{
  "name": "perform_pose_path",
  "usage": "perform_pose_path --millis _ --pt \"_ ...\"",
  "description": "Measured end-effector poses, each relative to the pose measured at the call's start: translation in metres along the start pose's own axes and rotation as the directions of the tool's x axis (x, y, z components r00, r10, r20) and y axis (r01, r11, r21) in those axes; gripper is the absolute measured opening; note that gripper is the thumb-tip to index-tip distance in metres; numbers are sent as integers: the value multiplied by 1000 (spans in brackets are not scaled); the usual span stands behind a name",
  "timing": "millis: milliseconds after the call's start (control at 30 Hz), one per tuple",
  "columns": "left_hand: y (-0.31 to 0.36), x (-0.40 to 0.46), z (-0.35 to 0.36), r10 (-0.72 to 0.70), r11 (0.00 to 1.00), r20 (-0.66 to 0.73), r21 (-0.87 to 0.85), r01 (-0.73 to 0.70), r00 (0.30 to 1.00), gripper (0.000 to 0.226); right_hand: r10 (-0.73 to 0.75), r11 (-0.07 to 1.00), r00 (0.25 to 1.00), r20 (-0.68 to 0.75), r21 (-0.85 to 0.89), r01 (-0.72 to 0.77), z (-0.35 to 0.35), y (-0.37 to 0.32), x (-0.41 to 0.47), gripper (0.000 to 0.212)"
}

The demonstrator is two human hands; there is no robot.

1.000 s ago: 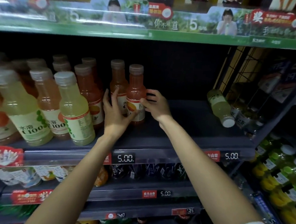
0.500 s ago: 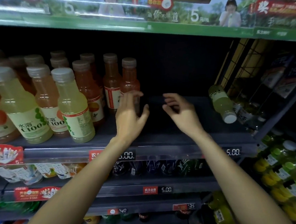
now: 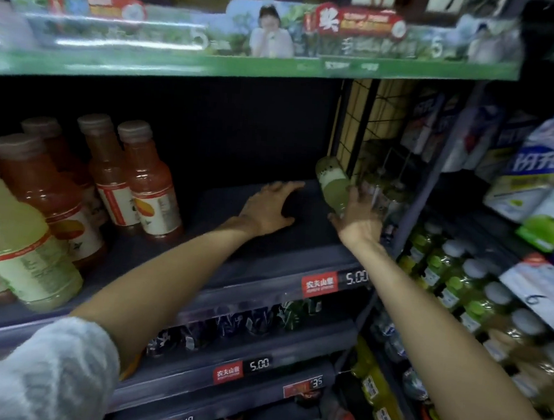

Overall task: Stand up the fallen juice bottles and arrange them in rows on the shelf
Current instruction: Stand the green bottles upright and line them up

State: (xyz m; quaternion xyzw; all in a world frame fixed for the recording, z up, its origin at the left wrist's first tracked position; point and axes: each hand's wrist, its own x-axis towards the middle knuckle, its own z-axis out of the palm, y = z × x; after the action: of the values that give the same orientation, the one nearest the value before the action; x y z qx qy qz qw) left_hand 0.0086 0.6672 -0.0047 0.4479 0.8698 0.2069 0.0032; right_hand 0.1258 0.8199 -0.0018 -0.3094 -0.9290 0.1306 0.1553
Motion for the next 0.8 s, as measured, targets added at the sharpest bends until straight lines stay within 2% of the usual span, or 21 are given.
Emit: perform_pose_path --millis 100,233,333,400,467,567,700,800 --pt "13 12 8 4 988 16 -154 -2 1000 89 -17 996 998 -60 86 22 0 6 -6 54" --pt "21 14 12 120 981 -86 -144 -131 989 92 -9 989 968 -249 142 46 -8 9 -35 38" --pt "19 5 9 225 967 -83 -103 -233 971 100 -63 947 927 -369 271 172 -20 2 -57 34" --pt "17 -6 5 248 950 -86 -172 -260 965 100 -97 866 919 -382 422 268 -35 -7 -65 33" --pt "15 -19 1 195 933 -134 -279 -226 972 93 -118 783 924 -364 539 312 -49 -17 -67 35" --pt "16 -41 -9 29 922 -178 -376 -95 984 84 -161 719 916 -367 592 364 -63 -36 -62 42" --pt "14 -66 -19 -118 896 -209 -444 14 971 86 -253 591 919 -303 704 394 -56 -55 -57 41" --pt "1 -91 -31 -191 866 -271 -500 32 944 86 -344 593 896 -281 674 440 -37 -63 -65 43"
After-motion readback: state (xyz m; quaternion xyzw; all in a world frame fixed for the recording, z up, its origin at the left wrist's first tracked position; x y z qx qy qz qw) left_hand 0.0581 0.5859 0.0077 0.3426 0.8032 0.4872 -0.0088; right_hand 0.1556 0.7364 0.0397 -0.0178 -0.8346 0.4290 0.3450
